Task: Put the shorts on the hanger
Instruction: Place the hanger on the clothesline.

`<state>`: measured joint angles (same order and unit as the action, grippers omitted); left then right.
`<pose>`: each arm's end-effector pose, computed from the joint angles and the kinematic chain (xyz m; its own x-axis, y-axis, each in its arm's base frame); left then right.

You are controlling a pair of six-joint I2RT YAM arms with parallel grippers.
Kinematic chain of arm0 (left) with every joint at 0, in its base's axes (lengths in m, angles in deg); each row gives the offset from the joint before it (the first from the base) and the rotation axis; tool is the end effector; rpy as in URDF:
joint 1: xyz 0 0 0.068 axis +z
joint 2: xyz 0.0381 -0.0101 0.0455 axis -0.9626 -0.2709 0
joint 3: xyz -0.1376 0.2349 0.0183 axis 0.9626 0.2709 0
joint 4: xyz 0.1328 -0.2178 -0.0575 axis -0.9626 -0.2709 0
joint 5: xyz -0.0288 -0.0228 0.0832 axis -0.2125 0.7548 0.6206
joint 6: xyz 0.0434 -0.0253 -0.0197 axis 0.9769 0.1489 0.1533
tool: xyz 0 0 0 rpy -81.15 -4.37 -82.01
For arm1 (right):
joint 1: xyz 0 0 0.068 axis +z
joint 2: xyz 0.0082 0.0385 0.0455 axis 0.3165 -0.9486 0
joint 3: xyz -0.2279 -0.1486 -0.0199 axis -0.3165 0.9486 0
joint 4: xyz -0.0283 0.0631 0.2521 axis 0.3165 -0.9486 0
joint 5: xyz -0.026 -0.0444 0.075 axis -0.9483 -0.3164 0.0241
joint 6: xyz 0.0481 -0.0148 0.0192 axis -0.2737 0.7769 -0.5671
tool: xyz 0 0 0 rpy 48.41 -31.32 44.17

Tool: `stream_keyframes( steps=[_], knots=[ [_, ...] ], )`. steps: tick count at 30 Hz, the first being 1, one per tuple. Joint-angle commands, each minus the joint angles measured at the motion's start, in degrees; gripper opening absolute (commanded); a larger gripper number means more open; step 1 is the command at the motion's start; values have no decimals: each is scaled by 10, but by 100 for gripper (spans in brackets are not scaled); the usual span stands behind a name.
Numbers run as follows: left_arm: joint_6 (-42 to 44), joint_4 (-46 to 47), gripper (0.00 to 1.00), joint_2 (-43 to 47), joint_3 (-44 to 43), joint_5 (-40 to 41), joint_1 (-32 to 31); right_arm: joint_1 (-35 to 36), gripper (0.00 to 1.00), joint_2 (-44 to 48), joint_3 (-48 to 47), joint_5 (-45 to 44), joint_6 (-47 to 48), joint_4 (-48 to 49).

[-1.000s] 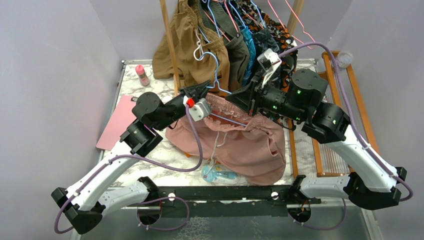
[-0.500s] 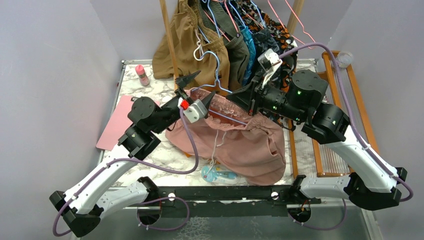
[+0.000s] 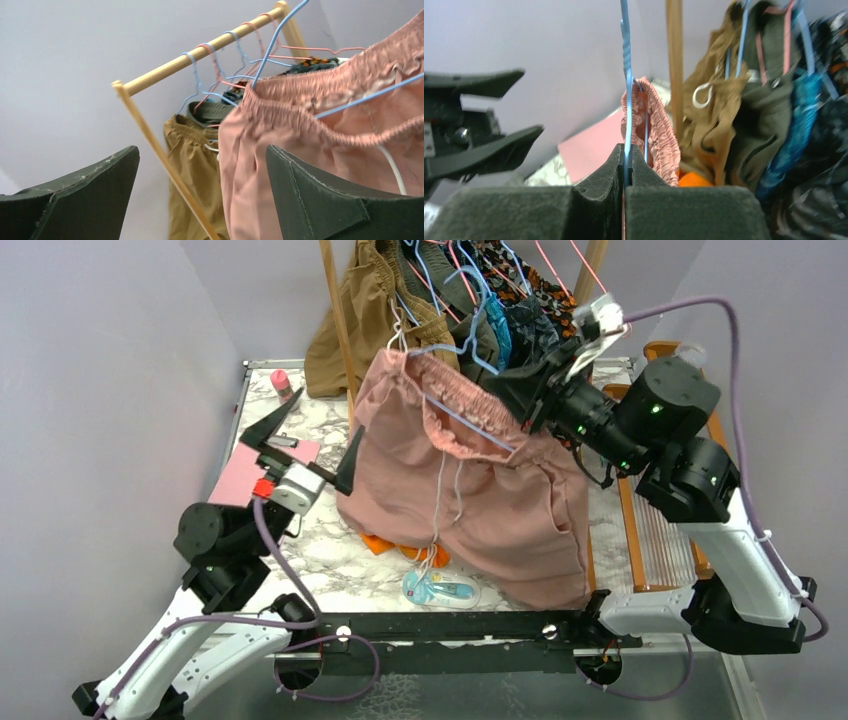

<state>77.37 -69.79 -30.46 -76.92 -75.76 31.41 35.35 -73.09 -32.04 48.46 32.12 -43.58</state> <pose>0.0816 -0.0732 0.4532 0.6497 0.1598 -0.7432 0.3408 0.8127 0.4726 0.1179 0.1539 0.5618 -0.0696 0.1588 -0.9849 -0.7272 0.6677 0.1591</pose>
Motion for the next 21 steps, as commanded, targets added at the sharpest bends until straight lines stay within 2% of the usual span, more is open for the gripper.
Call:
stream_keyframes(
  steps=[1,4,8,18,21],
  knots=[
    [-33,-10,99,42,22,112,-2,2,1,-38,-103,-81,40,20],
    [-43,-14,99,62,31,163,-2,2,1,-69,-185,-83,58,2],
    [-58,-5,99,77,43,223,-2,2,1,-91,-258,-42,60,2],
    [-117,-18,99,104,88,286,-1,3,1,-128,-285,124,14,59],
    [-125,-25,99,115,97,300,-2,3,1,-147,-304,151,3,67]
  ],
)
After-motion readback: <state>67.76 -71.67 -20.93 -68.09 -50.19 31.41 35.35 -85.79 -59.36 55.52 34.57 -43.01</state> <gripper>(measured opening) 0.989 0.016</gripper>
